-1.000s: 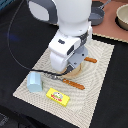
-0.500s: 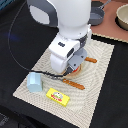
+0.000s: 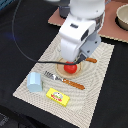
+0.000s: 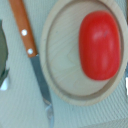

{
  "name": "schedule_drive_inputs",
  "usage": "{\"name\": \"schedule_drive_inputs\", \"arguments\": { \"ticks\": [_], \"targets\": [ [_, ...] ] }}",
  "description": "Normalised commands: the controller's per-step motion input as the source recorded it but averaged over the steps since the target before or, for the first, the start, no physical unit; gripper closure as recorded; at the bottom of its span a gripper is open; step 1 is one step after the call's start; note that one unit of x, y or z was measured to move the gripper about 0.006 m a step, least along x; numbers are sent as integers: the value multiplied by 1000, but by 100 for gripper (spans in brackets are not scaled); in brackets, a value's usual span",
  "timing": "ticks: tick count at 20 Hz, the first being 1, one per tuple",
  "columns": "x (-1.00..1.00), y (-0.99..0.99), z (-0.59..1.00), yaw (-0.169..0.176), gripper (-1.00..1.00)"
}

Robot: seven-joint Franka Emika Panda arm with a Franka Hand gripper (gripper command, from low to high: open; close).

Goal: Interact with the objects in diverse but meaningful ways.

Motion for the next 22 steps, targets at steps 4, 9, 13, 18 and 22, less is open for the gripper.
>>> {"name": "schedule_drive_inputs", "arguments": {
  "ticks": [4, 9, 13, 18, 22],
  "targets": [
    [-16, 770, 226, 32, -100],
    [-112, 447, 21, 153, -100],
    [-246, 245, -144, 215, -100],
    [-343, 157, -357, 219, -100],
    [-399, 206, -376, 199, -100]
  ]
}}
